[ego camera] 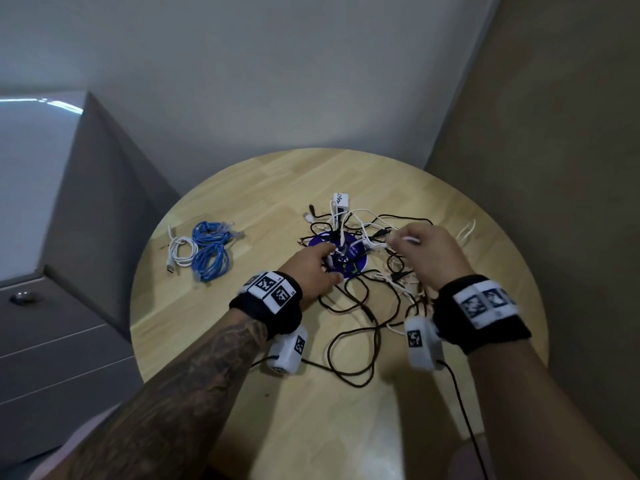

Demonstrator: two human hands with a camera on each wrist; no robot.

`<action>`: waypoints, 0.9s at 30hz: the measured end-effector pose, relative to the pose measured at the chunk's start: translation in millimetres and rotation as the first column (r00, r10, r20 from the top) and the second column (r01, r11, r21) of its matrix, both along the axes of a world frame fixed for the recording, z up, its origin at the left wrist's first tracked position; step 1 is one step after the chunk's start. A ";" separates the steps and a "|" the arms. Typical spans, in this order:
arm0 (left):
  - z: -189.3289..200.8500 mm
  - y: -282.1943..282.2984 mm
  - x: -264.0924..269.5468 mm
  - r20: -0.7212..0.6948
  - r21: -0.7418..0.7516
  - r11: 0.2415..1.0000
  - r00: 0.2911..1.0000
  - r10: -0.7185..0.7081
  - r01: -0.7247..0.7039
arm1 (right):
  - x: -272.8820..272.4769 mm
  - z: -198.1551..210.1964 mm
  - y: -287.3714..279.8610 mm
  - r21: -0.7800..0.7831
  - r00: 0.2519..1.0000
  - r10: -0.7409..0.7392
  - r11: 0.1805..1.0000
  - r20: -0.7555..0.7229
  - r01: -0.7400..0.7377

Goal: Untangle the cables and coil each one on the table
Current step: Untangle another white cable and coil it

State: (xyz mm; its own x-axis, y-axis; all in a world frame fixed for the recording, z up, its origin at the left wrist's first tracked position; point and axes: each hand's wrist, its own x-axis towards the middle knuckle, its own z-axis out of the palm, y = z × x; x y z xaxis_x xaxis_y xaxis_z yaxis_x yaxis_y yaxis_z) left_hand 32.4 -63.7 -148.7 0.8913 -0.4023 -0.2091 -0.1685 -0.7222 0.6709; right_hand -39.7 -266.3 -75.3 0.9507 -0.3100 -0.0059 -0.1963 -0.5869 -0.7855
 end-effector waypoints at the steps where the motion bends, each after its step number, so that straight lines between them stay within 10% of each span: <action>1: 1.4 0.6 -1.4 0.055 0.032 0.999 0.998 -0.010 0.008 | -1.9 10.1 2.3 0.196 0.999 -0.020 0.981 0.044 0.011; 6: 32.1 -6.6 -22.7 0.363 -0.261 0.965 0.929 0.067 0.032 | -7.7 41.7 20.6 0.764 0.991 0.020 0.635 0.134 -0.116; 10: 53.8 -24.9 -53.0 -0.023 -0.586 0.789 0.969 -0.245 0.186 | -10.7 55.5 39.2 0.909 0.968 0.045 0.333 0.248 -0.249; 14: 33.2 -30.3 -69.2 -0.019 -0.555 0.786 0.941 -0.337 0.271 | -13.7 71.7 41.7 0.916 0.921 -0.073 0.161 0.382 -0.367; 17: 37.7 -26.6 -72.2 -0.106 -0.685 0.722 0.967 -0.233 0.099 | -15.3 78.0 31.0 0.890 0.899 -0.149 0.275 0.413 -0.363; 21: 58.9 -13.7 -61.8 -0.119 -0.794 0.604 0.991 -0.055 -0.062 | -20.2 59.0 16.8 0.243 0.919 0.051 0.957 0.390 -0.156; 23: 65.0 -9.0 -59.0 -0.077 -0.816 0.576 0.997 -0.019 -0.052 | -22.0 45.8 19.5 -0.096 0.948 0.257 0.965 0.186 -0.243; 27: 67.2 -1.7 -55.2 -0.138 -0.863 0.481 0.988 0.075 -0.157 | -23.7 38.0 30.6 -0.202 0.928 0.370 0.907 -0.036 -0.369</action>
